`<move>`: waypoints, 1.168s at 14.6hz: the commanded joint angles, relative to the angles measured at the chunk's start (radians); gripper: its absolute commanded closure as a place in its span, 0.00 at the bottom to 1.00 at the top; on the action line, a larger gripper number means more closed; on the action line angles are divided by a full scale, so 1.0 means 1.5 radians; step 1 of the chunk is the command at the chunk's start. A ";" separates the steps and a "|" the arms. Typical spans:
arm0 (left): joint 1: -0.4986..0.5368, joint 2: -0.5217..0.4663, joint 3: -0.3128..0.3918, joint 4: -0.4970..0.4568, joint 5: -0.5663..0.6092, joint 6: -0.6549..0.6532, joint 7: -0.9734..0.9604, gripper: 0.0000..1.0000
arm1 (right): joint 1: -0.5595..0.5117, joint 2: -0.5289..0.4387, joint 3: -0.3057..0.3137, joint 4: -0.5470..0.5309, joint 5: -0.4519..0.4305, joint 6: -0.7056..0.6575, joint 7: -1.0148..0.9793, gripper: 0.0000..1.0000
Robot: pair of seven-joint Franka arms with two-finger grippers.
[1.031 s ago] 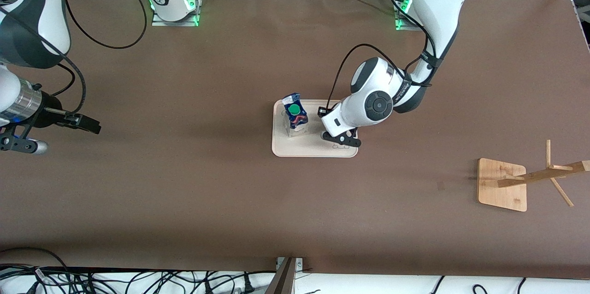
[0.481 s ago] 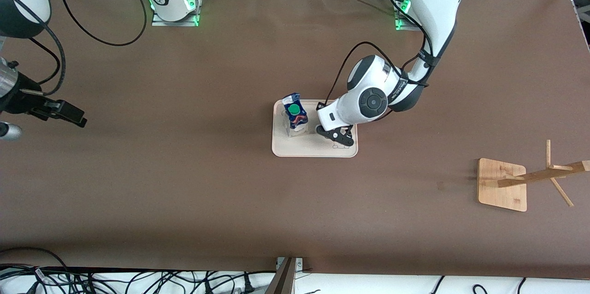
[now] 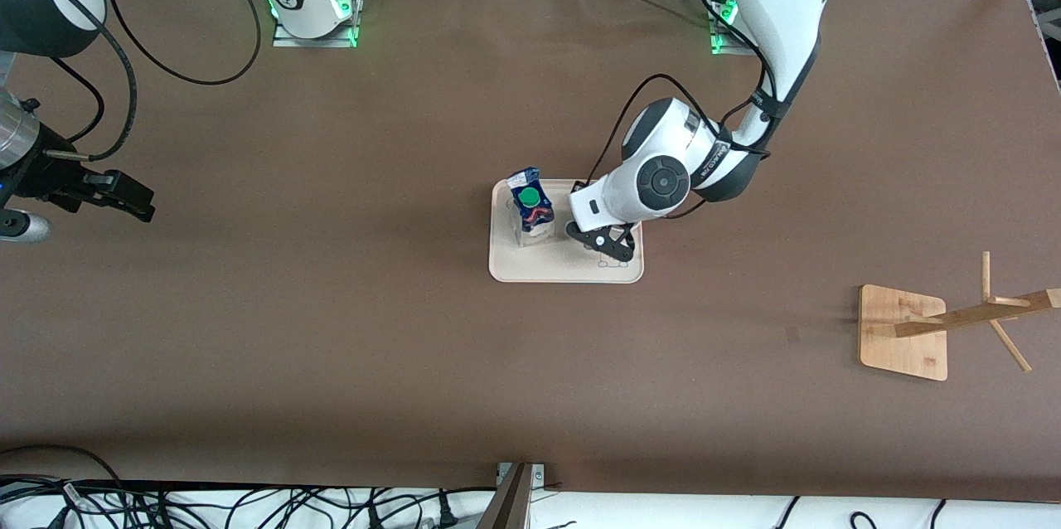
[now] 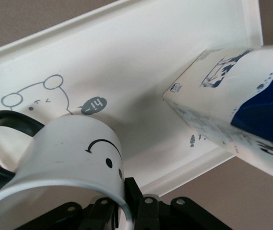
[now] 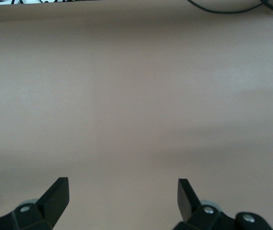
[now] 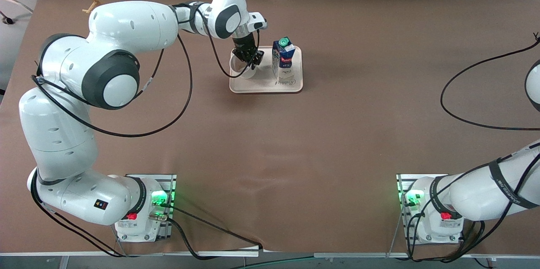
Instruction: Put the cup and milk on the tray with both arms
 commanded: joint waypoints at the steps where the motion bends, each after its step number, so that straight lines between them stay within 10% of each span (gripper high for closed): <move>1: -0.004 0.020 0.008 0.018 0.020 -0.019 0.017 1.00 | -0.005 -0.006 0.003 0.016 -0.013 -0.018 -0.012 0.00; 4: -0.004 0.021 0.008 0.018 0.021 -0.017 0.012 0.95 | -0.049 -0.039 0.016 -0.007 0.001 -0.028 -0.010 0.00; 6: -0.004 0.020 0.008 0.018 0.019 -0.013 0.015 0.00 | -0.192 -0.061 0.135 -0.039 0.054 -0.029 -0.013 0.00; 10: -0.006 0.019 0.008 0.023 0.012 -0.013 0.011 0.00 | -0.253 -0.063 0.205 -0.042 0.061 -0.022 -0.076 0.00; 17: 0.068 -0.103 0.008 0.023 -0.001 -0.091 0.011 0.00 | -0.168 -0.070 0.133 -0.037 0.055 -0.028 -0.071 0.00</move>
